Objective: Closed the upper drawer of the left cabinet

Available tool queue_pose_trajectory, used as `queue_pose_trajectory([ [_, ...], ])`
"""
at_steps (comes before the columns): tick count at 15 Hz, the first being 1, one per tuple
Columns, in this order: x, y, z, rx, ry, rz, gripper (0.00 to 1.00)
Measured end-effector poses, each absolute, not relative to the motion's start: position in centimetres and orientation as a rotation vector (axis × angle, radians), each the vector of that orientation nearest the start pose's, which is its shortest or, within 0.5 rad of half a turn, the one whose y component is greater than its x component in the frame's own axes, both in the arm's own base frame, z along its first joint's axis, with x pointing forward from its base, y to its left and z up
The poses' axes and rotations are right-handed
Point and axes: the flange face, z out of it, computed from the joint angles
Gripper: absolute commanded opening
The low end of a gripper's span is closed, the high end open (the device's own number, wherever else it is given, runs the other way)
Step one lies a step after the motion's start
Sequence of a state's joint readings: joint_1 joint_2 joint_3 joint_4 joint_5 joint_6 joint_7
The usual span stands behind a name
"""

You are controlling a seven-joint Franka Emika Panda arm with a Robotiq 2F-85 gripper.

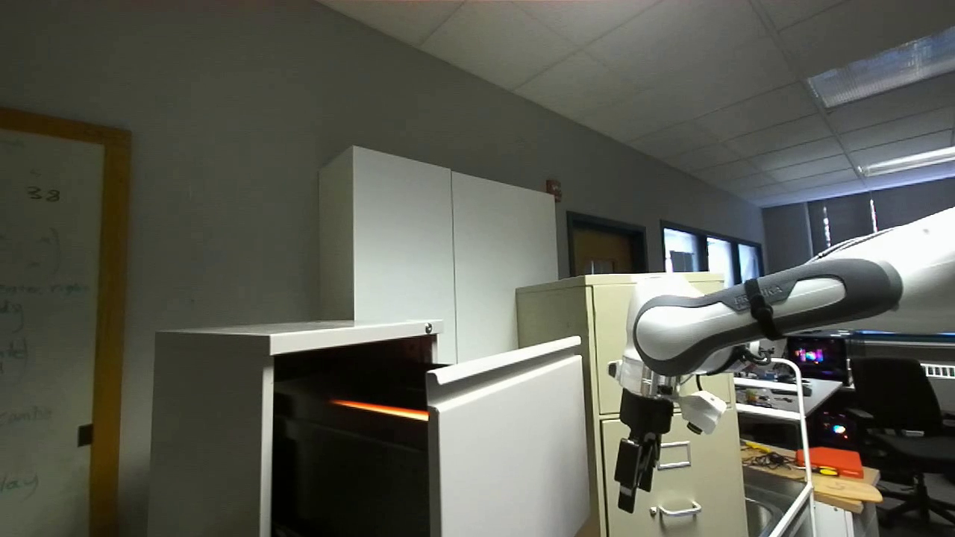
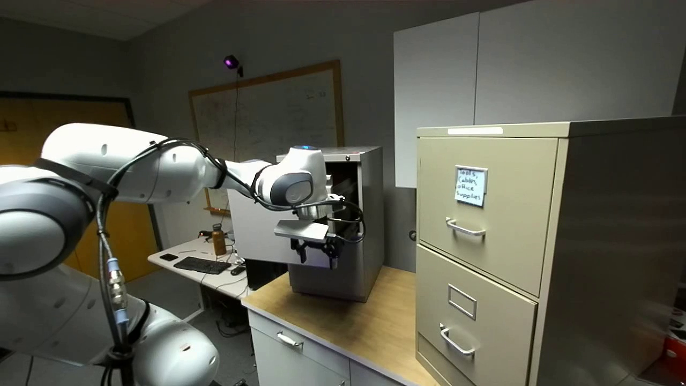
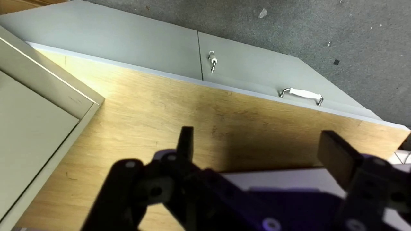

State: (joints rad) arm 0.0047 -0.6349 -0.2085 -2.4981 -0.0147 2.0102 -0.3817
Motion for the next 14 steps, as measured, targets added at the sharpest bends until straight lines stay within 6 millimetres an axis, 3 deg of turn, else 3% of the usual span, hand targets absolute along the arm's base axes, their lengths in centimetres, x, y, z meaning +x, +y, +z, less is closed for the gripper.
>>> queue_pose_trajectory([
  [4,37.1,-6.3,51.6,-3.062,-0.389,-0.293,0.96],
  [5,37.1,-5.6,51.9,-3.066,-0.406,-0.312,0.74],
  [8,37.1,-3.5,53.1,-3.078,-0.461,-0.377,0.65],
  [14,37.4,0.9,55.6,-3.092,-0.434,-0.494,0.16],
])
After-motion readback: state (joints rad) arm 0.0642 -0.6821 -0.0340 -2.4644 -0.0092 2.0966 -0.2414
